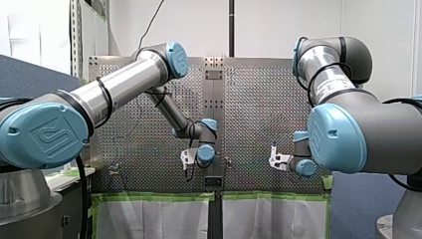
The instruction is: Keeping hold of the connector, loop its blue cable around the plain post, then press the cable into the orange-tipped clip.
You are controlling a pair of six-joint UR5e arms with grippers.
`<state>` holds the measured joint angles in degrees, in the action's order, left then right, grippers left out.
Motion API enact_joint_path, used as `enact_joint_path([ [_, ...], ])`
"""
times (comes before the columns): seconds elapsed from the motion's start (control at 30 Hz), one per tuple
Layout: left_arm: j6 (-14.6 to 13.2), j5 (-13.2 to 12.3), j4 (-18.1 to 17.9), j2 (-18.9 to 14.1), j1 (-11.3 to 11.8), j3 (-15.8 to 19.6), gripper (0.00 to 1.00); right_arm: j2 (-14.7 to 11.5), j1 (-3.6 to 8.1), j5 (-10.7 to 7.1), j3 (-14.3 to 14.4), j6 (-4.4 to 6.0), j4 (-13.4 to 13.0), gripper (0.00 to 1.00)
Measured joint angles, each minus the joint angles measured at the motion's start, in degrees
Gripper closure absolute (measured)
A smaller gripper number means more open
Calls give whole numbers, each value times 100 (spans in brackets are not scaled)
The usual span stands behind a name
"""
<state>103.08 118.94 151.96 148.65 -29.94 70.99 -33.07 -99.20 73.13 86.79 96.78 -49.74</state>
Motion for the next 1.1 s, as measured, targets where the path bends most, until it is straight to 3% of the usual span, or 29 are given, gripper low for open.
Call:
enact_joint_path([
  [0.07,-50,2,49,0,-3,0,0,2,0,-1,0,0,3,100],
  [0.57,-645,34,762,-34,-95,-1,0,6,1,-25,1,0,33,100],
  [0.8,-1018,261,1118,-58,-453,1,0,8,2,-25,1,0,62,100],
  [0.93,-1068,453,1222,-68,-682,19,0,9,1,-26,1,0,79,100],
  [1.1,-1062,495,1194,-197,-890,228,0,10,2,-25,1,-7,100,100],
])
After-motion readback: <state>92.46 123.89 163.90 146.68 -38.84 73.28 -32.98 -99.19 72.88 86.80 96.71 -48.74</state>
